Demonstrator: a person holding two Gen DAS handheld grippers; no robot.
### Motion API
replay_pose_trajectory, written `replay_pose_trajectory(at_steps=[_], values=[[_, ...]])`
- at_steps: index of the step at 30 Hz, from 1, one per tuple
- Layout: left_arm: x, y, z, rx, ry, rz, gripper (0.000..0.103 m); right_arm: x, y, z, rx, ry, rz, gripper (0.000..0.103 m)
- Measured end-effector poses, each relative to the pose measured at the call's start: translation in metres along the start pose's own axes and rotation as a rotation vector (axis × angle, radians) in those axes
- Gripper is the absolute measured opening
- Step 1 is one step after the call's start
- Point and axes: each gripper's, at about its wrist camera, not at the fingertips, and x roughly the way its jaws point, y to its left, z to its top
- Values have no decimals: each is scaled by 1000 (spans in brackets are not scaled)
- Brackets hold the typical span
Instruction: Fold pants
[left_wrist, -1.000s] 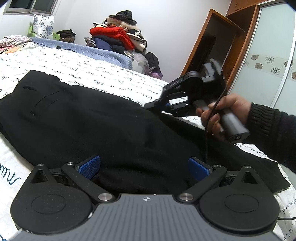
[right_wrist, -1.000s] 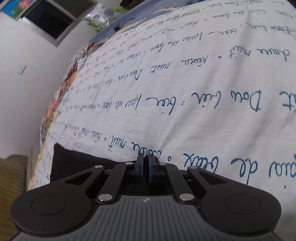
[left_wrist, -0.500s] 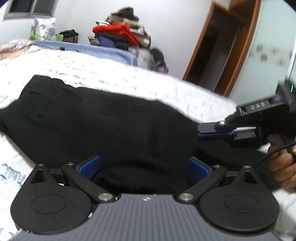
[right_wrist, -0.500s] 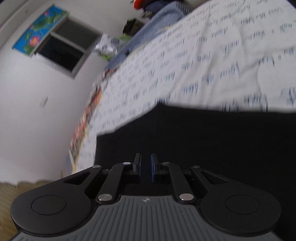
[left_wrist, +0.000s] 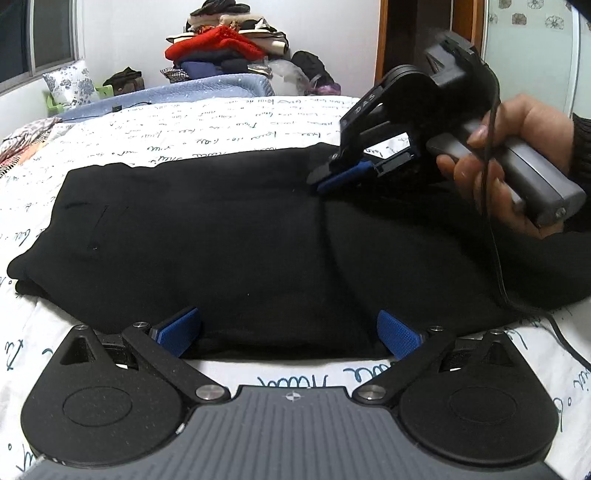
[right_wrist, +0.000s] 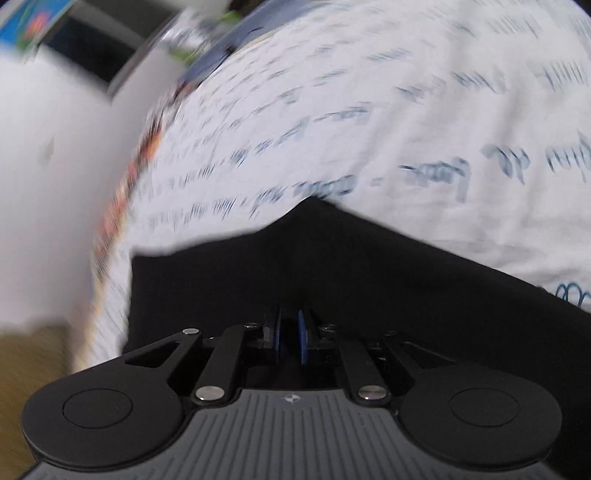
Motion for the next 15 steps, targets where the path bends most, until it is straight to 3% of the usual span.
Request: replay_pose_trajectory(at_steps=[2,4,5,8,12,15], values=[[-1,1,-2,4,-16,-2,103,-3,-11,-3,47,-24,45,8],[-7,8,2,-18,-19,-22,101,-14,-9,-12,40,-61,36,10],[-13,14,7,-41,-22,-23,95,-24,-5,-19,26,-85,15,10],[-34,40,26,-160,-89,-34,98,-69,4,-50,-57,-177,0,19],[-23,66,50,-251,-91,-40,102,-123,-8,-91,-53,-292,-15,73],[9,75,54,-263,6,17,99,-152,-24,-111,-21,-366,-52,74]])
